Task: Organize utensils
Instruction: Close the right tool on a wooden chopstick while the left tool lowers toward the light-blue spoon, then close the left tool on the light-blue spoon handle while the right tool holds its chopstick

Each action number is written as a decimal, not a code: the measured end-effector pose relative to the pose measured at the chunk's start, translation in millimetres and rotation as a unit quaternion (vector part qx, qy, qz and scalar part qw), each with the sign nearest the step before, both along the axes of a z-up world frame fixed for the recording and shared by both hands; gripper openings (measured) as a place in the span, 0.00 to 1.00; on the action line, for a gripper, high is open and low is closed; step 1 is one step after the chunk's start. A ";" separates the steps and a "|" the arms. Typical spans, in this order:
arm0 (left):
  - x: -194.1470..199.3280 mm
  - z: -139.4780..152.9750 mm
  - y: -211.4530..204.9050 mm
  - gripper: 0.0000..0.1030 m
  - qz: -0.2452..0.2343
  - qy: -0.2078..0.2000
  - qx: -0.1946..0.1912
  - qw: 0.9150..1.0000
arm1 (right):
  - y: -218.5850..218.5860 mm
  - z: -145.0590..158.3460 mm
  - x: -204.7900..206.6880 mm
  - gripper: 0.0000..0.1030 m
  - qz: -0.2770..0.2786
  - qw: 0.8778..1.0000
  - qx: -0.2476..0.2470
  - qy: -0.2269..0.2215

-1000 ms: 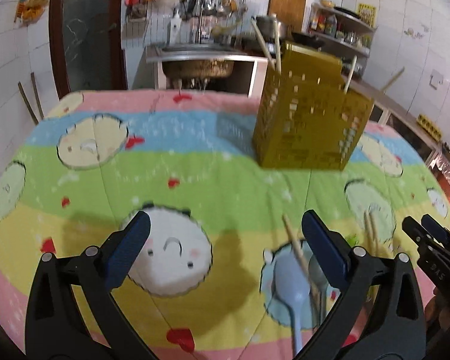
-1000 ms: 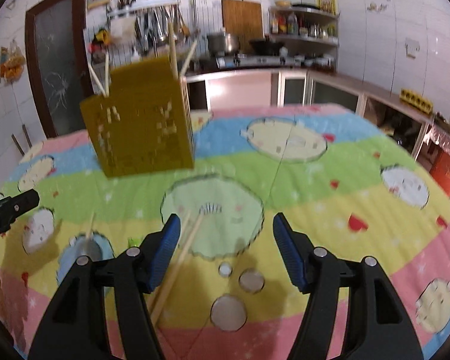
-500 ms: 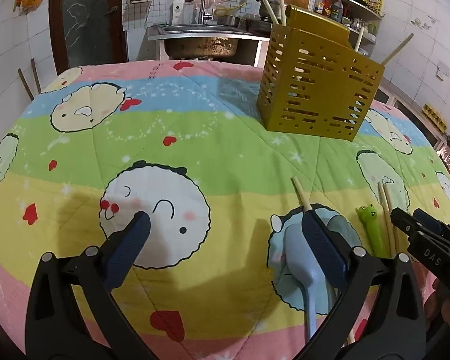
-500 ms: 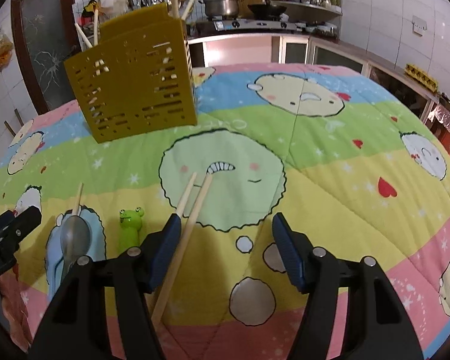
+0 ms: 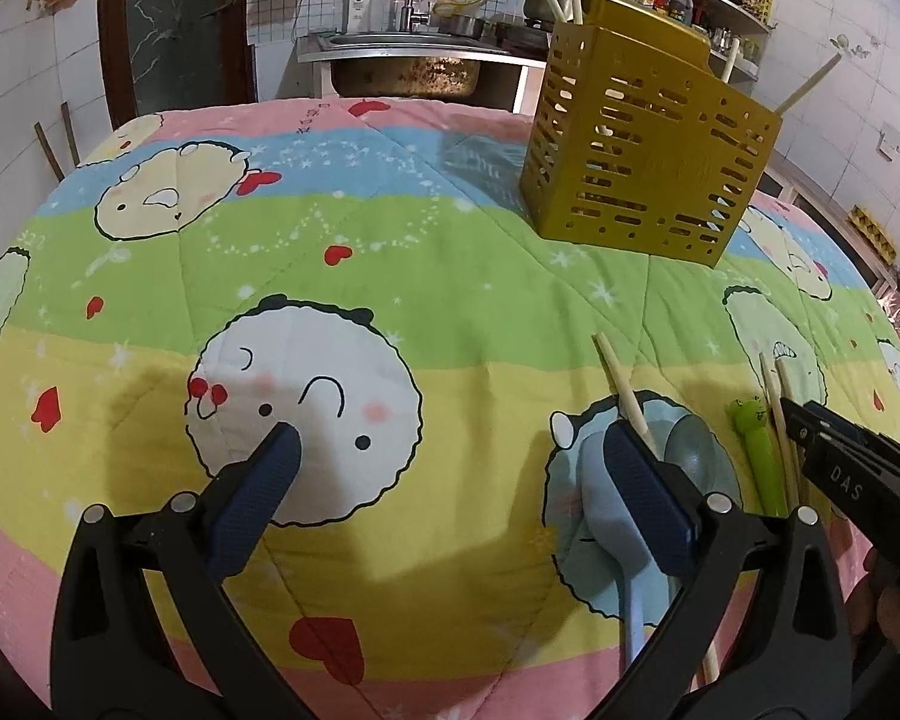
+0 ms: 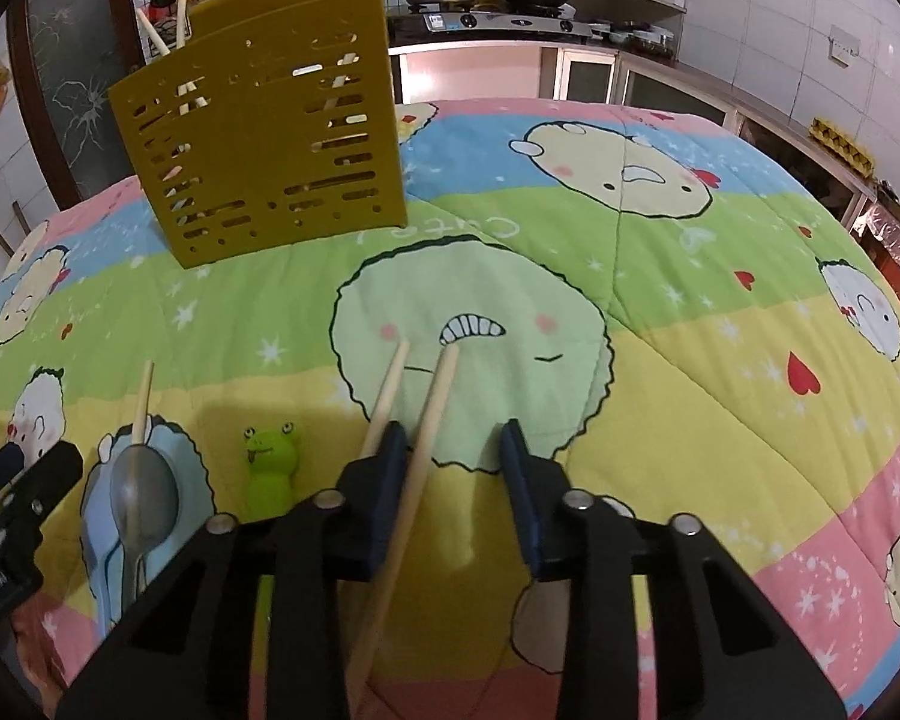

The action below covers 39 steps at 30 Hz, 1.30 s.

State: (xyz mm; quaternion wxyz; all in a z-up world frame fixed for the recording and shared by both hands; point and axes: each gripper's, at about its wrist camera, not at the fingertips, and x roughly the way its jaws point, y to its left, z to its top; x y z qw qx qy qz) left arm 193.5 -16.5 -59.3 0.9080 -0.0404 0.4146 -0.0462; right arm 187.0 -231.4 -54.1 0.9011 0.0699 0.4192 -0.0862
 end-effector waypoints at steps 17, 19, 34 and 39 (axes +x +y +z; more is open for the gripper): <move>-19.5 0.9 -16.4 0.95 -0.023 0.014 0.016 1.000 | -23.6 4.7 -20.6 0.06 0.028 0.999 0.018 -0.010; -21.3 -1.4 -20.3 0.95 -0.024 0.018 0.024 0.999 | -28.6 3.5 -23.1 0.06 0.026 0.999 0.021 -0.012; -19.6 -9.4 -34.7 0.93 -0.029 0.038 0.047 0.998 | -33.7 -2.5 -27.6 0.06 0.023 0.999 0.032 -0.022; -13.3 -10.0 -36.5 0.91 -0.021 0.045 0.048 0.998 | -34.2 -3.0 -27.0 0.06 0.020 0.999 0.036 -0.022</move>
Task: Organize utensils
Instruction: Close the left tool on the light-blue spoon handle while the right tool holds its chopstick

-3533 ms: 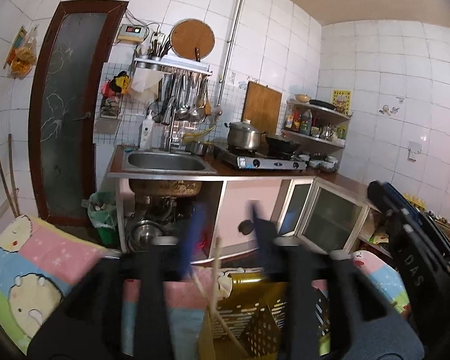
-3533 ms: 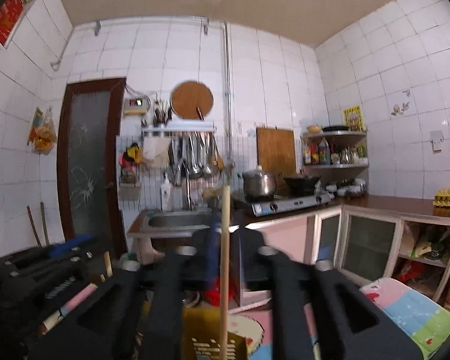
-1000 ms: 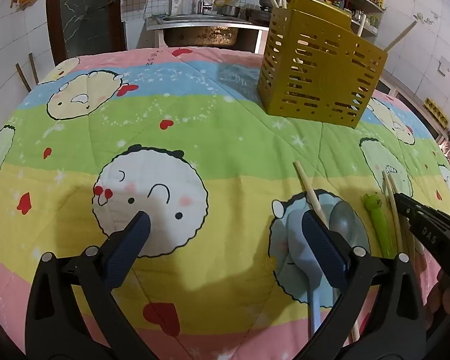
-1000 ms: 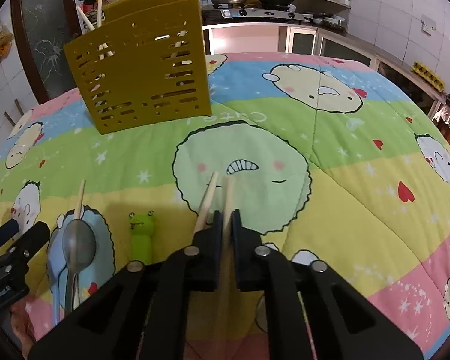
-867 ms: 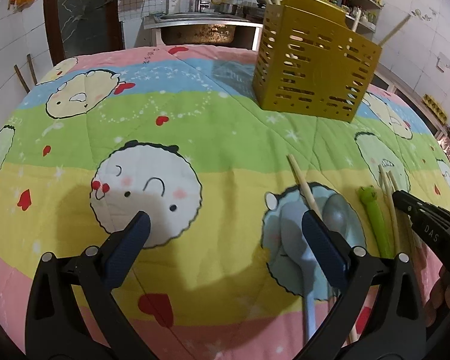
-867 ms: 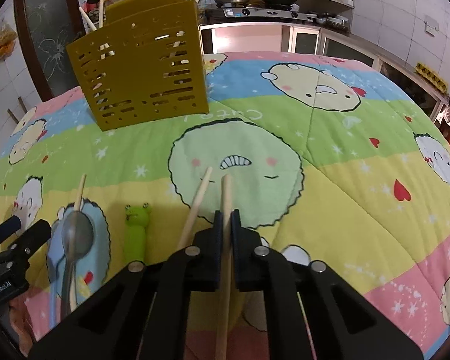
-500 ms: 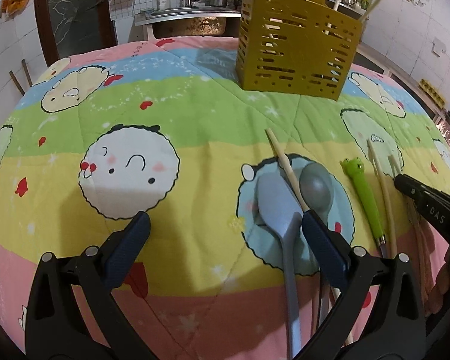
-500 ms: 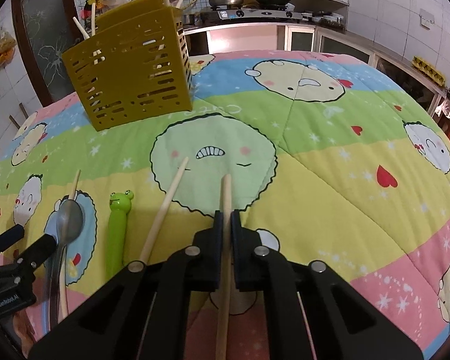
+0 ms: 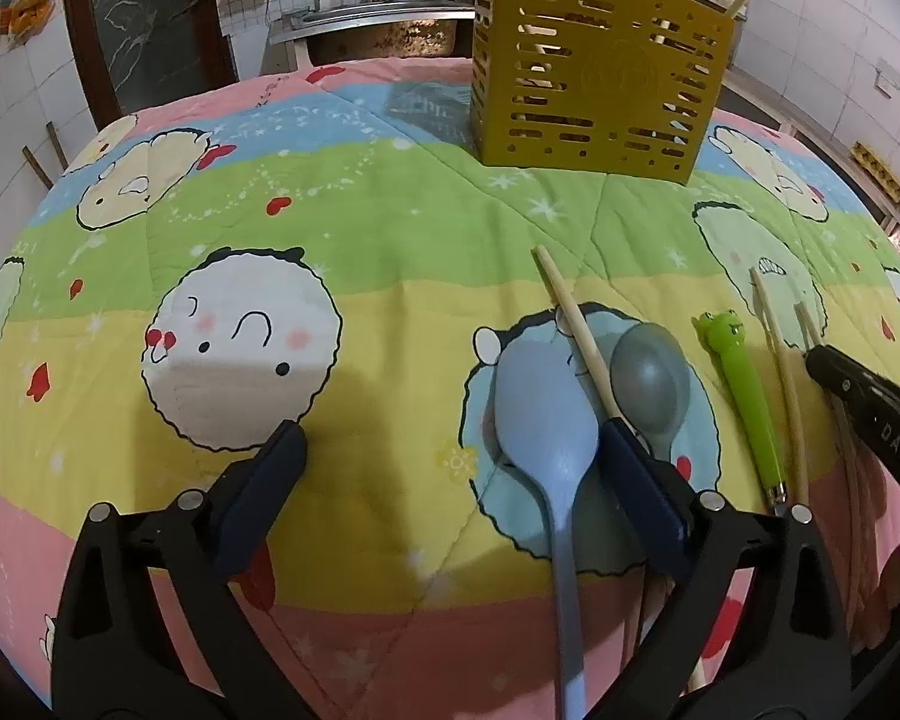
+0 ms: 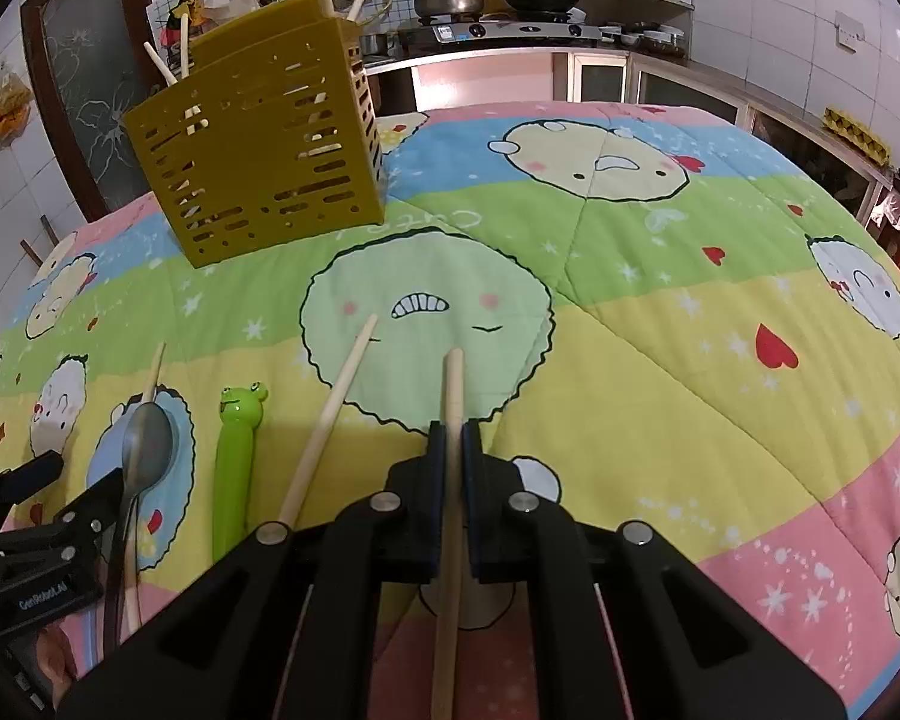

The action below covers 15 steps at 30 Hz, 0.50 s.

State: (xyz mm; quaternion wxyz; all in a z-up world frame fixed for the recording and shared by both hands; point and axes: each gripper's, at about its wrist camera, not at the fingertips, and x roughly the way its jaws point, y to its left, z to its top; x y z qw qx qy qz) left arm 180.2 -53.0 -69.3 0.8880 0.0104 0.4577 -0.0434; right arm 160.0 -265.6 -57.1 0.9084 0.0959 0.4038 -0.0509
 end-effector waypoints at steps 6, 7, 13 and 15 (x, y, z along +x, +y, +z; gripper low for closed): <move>7.7 3.8 -6.2 0.77 -0.005 0.013 0.003 1.000 | 1.9 2.2 4.6 0.06 -0.001 1.000 -0.002 0.010; 8.0 5.0 -7.0 0.72 -0.007 0.016 0.001 1.000 | 1.3 2.8 5.4 0.06 -0.001 1.000 0.000 0.012; 9.2 6.7 -11.8 0.54 -0.013 0.022 -0.001 1.000 | 2.6 2.6 7.3 0.06 0.006 1.000 -0.008 0.019; 11.3 6.2 -12.9 0.52 -0.013 0.023 0.001 1.000 | 4.3 2.9 7.8 0.06 0.009 1.000 -0.013 0.020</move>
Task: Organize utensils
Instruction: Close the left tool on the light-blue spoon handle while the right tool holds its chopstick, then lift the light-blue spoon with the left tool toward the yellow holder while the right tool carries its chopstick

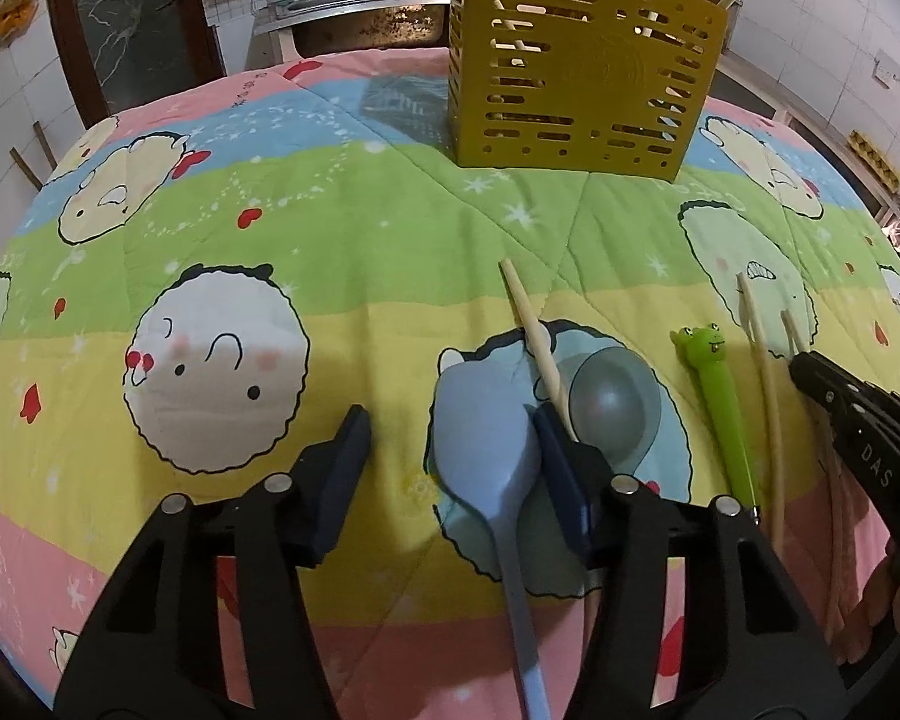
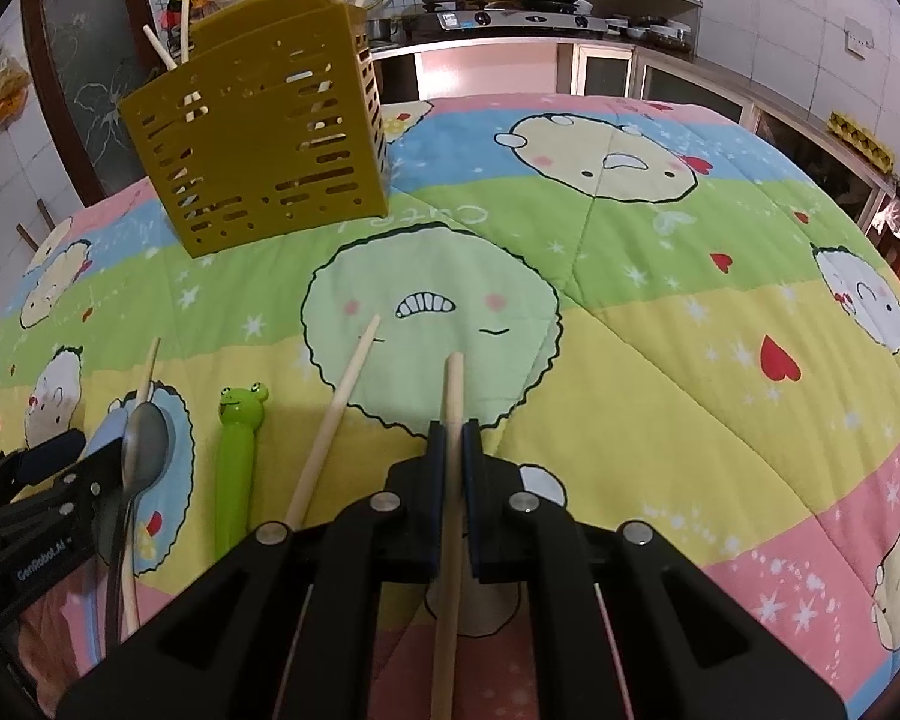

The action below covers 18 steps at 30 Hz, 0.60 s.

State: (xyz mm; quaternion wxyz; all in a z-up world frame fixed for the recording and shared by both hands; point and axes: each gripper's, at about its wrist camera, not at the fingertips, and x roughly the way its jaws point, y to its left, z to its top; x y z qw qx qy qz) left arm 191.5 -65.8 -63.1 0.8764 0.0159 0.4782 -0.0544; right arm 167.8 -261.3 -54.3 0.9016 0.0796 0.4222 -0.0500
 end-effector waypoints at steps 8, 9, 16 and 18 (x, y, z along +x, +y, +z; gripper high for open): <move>10.0 0.6 -2.6 0.39 0.002 0.011 0.004 1.000 | 0.2 -0.8 6.1 0.06 0.011 1.000 -0.004 0.009; 9.4 0.4 -3.1 0.38 0.001 0.011 0.005 1.000 | 0.7 -0.7 6.5 0.06 0.011 1.000 -0.006 0.010; 7.8 1.6 -5.4 0.31 0.004 0.009 0.004 1.000 | 1.9 0.2 3.8 0.06 0.004 1.000 -0.005 0.000; 6.8 2.2 -4.2 0.31 0.005 0.006 -0.001 1.000 | 1.8 1.3 3.2 0.06 0.003 1.000 -0.003 -0.004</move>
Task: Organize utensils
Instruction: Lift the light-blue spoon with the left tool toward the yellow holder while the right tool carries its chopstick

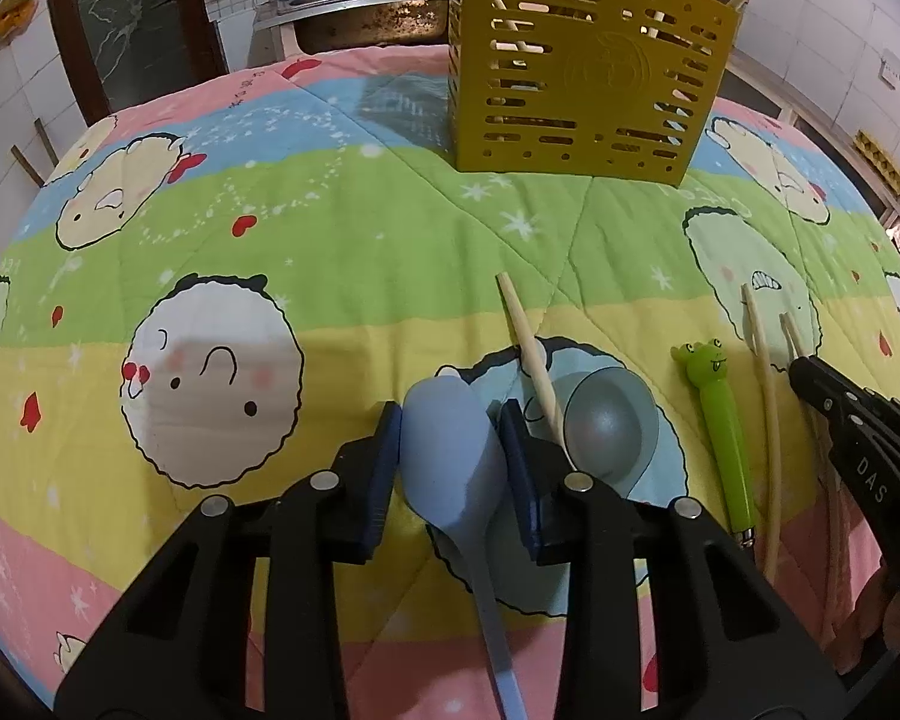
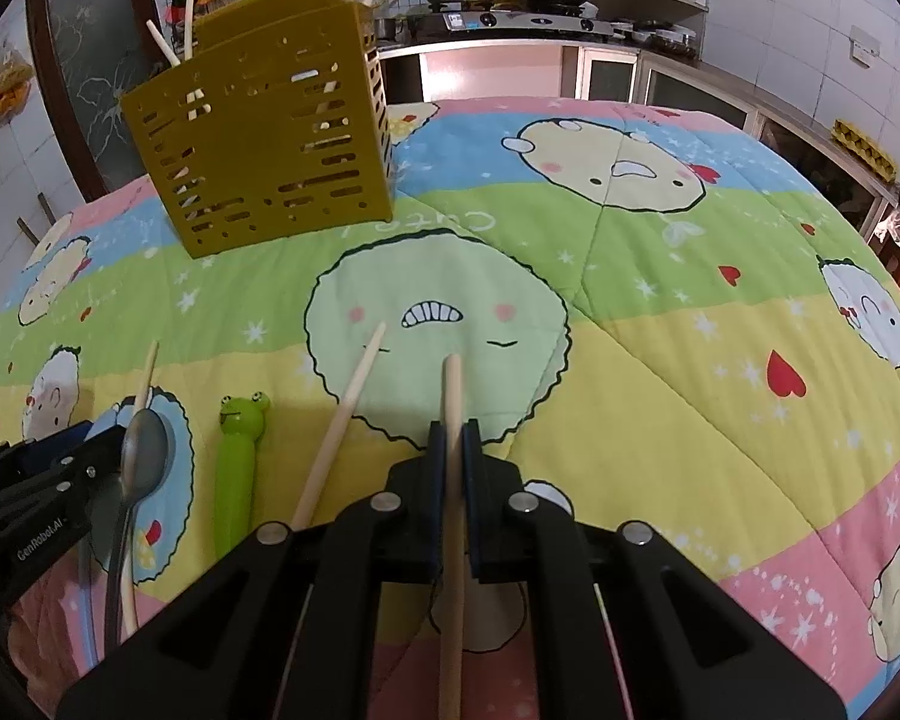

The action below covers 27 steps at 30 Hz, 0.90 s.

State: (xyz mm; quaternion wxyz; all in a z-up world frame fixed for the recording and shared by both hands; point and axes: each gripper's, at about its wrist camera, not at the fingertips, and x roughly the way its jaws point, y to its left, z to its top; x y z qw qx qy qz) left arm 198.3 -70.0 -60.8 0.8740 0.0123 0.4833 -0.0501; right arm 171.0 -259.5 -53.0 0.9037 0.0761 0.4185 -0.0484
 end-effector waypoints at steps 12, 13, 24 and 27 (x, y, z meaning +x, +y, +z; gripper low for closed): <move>-9.0 18.5 12.3 0.31 0.009 -0.045 -0.018 0.999 | 0.1 21.6 -10.7 0.06 -0.004 0.999 0.008 -0.047; -10.6 23.0 14.0 0.31 0.010 -0.055 -0.019 0.998 | -0.3 24.5 -11.8 0.06 -0.004 0.999 0.009 -0.052; -21.5 62.7 30.6 0.31 0.021 -0.138 -0.035 0.990 | -5.8 63.5 -25.3 0.06 -0.002 0.991 0.024 -0.133; -24.9 75.2 33.5 0.31 0.023 -0.163 -0.037 0.986 | -6.4 73.5 -27.6 0.06 0.001 0.987 0.028 -0.156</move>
